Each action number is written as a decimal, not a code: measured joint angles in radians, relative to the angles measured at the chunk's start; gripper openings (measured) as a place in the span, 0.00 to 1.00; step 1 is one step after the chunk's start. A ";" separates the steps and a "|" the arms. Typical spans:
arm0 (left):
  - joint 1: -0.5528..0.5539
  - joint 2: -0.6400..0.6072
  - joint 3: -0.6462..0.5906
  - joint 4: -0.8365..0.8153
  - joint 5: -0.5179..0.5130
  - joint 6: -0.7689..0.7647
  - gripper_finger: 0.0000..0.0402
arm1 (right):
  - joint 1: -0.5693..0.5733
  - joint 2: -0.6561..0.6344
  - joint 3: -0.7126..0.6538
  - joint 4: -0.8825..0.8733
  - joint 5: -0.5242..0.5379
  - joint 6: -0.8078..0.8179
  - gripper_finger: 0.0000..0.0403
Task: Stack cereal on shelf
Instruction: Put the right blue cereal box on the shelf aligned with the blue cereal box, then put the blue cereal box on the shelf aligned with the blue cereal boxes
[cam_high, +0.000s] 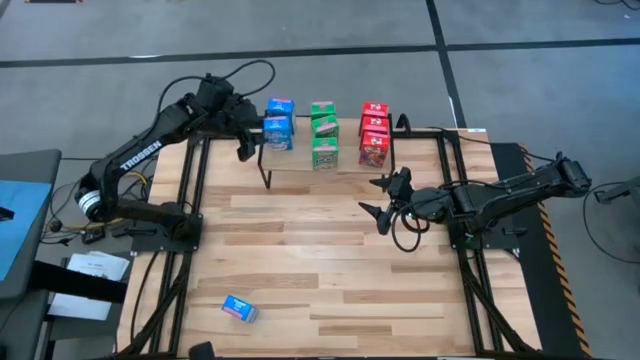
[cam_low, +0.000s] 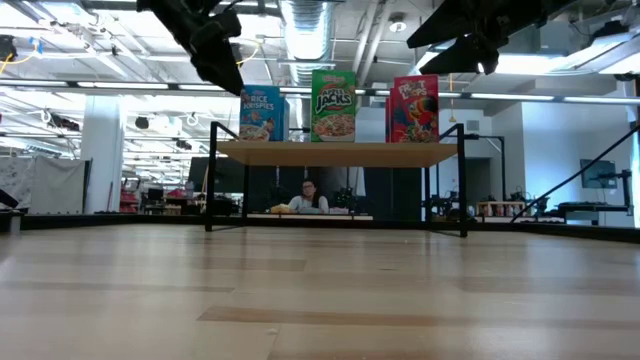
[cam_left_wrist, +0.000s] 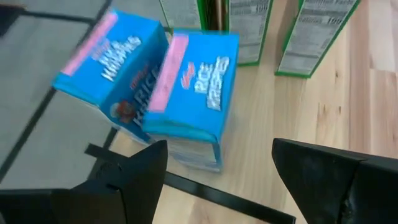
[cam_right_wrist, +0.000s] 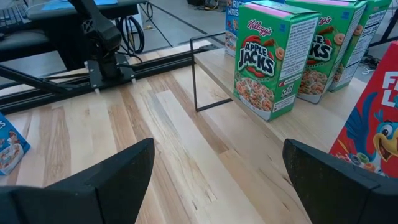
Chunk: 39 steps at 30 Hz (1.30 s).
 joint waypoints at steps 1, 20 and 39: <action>0.000 0.010 0.000 -0.002 -0.002 -0.001 0.70 | 0.000 0.000 0.000 0.000 0.000 0.000 0.94; -0.032 0.013 -0.001 -0.002 -0.136 -0.010 0.70 | 0.000 0.000 0.000 0.000 0.000 0.000 0.94; -0.315 -0.154 -0.001 -0.253 -0.135 -0.217 0.70 | 0.000 0.000 0.000 0.000 0.000 0.000 0.94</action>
